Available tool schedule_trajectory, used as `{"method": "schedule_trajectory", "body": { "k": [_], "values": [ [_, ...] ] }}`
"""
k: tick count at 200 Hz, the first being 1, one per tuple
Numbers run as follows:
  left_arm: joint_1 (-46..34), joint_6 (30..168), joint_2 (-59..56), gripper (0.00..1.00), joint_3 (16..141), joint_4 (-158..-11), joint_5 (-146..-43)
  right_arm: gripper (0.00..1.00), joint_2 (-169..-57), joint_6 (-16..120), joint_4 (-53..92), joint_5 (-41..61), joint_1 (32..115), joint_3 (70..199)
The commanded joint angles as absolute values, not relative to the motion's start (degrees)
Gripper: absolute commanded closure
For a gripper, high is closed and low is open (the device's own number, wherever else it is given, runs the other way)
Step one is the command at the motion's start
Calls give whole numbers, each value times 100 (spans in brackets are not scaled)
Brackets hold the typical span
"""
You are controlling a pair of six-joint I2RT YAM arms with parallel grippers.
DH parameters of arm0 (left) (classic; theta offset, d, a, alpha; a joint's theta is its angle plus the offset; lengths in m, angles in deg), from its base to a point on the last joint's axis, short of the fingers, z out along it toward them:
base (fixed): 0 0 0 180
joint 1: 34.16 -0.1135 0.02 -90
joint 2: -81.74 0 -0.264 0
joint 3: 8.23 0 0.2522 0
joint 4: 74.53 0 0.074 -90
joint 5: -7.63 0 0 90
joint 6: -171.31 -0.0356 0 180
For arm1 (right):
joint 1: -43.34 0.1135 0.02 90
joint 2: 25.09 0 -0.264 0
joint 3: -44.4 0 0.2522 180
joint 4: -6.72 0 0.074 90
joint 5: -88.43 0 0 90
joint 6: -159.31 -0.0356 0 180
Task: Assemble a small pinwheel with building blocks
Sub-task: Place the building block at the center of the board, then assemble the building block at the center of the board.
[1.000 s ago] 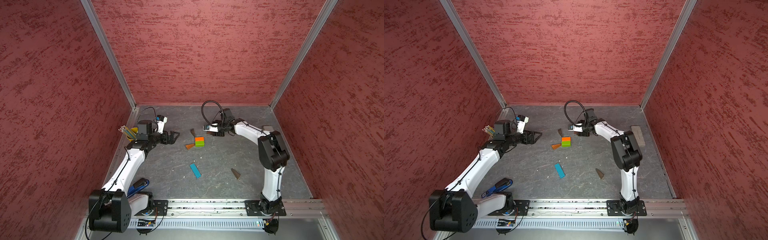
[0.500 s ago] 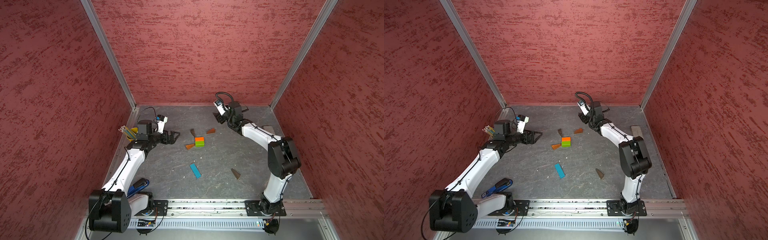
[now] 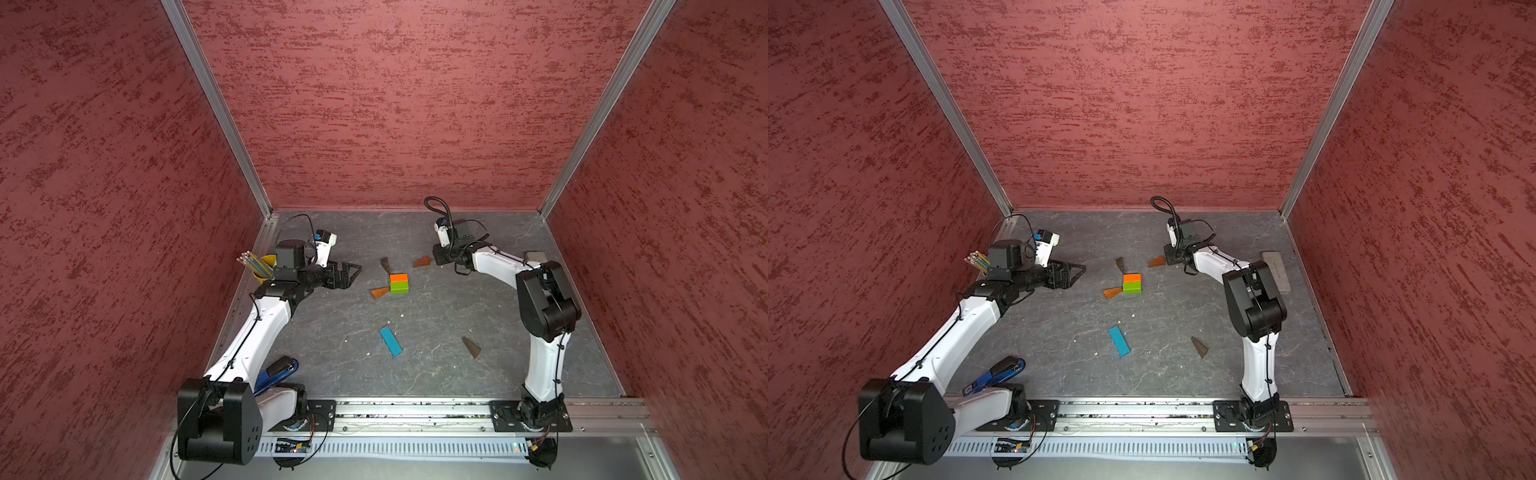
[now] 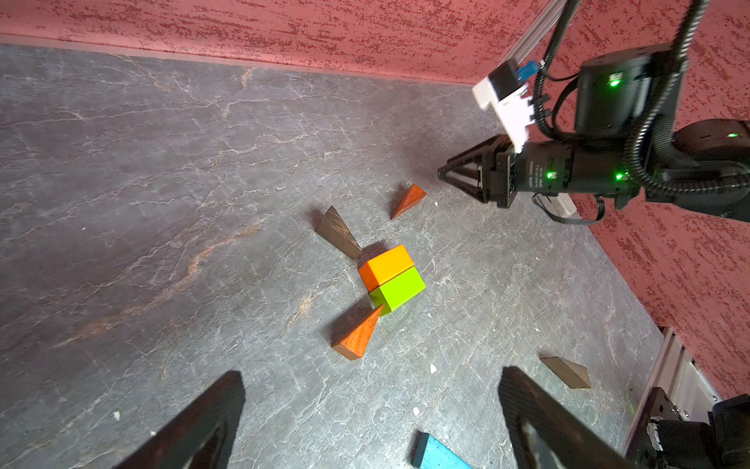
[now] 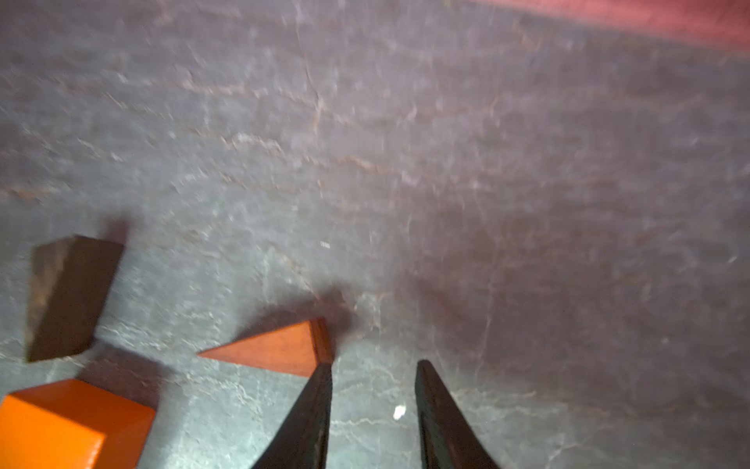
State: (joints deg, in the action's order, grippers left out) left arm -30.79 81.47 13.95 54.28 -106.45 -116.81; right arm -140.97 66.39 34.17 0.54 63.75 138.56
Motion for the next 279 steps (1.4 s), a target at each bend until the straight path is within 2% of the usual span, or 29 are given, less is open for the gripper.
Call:
{"method": "schedule_trajectory", "body": {
  "k": [1, 138, 279],
  "values": [
    [-3045, 8050, 1363, 0, 5474, -10678, -11722, 63, -14227, 6372, 3815, -34, 6346, 14227],
    [-2993, 8033, 1389, 0, 5468, -10674, -11691, 64, -14949, 6680, 3742, 76, 6426, 14858],
    [-2986, 8051, 1444, 0, 5463, -10648, -11710, 63, -15156, 6841, 3837, 209, 6637, 15087]
  ]
}}
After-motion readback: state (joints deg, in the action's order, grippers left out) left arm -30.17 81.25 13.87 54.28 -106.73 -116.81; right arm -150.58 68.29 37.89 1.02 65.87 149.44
